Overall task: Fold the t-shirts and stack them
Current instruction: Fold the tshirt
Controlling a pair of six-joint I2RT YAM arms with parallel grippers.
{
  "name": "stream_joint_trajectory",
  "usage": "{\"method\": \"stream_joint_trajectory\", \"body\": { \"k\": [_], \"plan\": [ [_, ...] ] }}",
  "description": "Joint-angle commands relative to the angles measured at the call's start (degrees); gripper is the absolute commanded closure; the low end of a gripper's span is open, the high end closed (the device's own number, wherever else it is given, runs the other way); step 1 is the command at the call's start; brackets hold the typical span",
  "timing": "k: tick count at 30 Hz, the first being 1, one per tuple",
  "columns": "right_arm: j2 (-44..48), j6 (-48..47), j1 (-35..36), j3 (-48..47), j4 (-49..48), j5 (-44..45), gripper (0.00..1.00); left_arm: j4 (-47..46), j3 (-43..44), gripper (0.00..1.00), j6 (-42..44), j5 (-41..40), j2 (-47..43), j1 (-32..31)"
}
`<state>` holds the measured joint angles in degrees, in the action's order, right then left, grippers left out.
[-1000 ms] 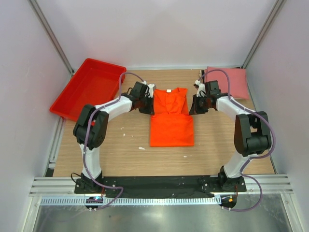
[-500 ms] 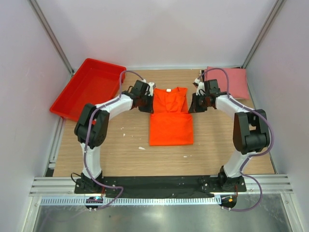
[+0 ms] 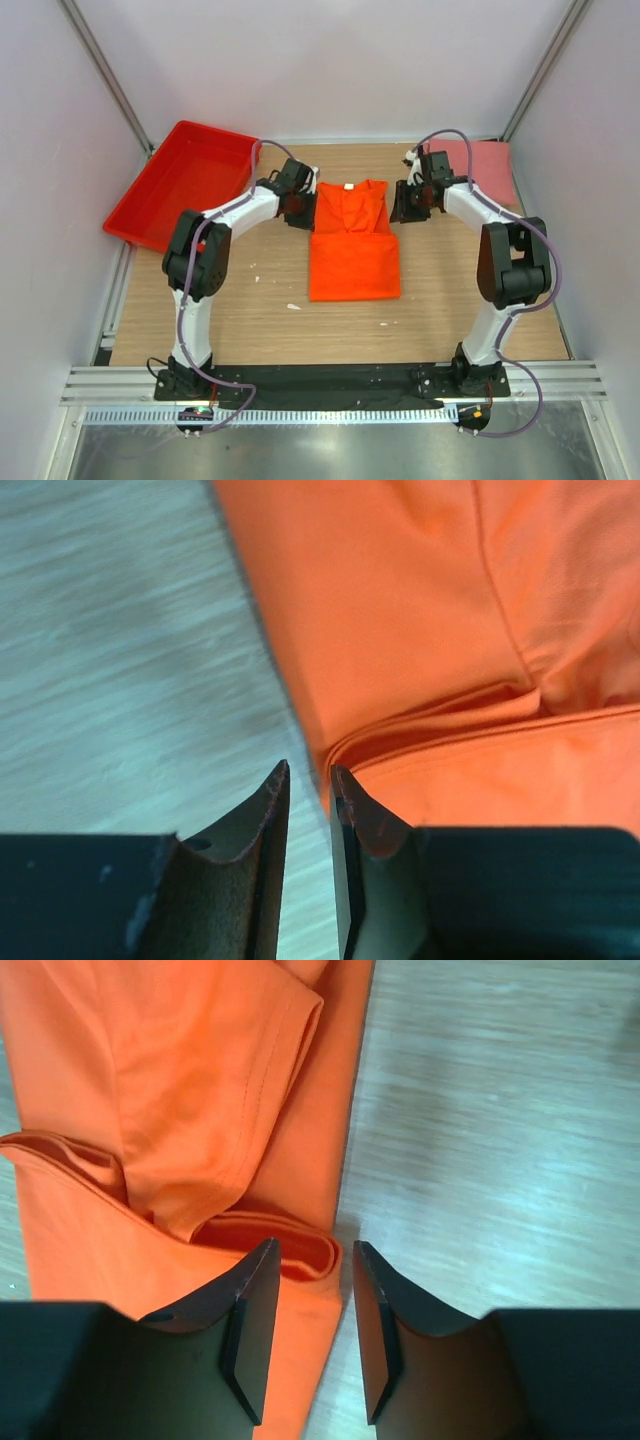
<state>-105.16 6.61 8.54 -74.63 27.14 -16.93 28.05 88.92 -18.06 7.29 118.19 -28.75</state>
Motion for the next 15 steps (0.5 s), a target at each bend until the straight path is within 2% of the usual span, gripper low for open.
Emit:
{"method": "stream_joint_trajectory", "body": {
  "k": [1,5,10,15],
  "plan": [
    [5.5,3.9,0.7,-1.6,4.5,3.1,0.58,4.5,1.6,0.76,-1.6,-4.9,-5.9,0.3],
    [10.2,8.5,1.1,2.9,7.2,4.2,0.59,3.5,-0.2,0.76,-3.5,-1.4,-9.5,-0.5],
    [15.2,12.6,2.3,10.5,7.9,4.2,0.69,-1.8,-5.6,0.76,-6.5,6.3,-11.2,-3.3],
    [20.1,14.7,3.2,16.5,11.0,1.4,0.75,-1.9,-11.3,0.78,-9.4,5.2,-11.9,-5.9]
  ]
}}
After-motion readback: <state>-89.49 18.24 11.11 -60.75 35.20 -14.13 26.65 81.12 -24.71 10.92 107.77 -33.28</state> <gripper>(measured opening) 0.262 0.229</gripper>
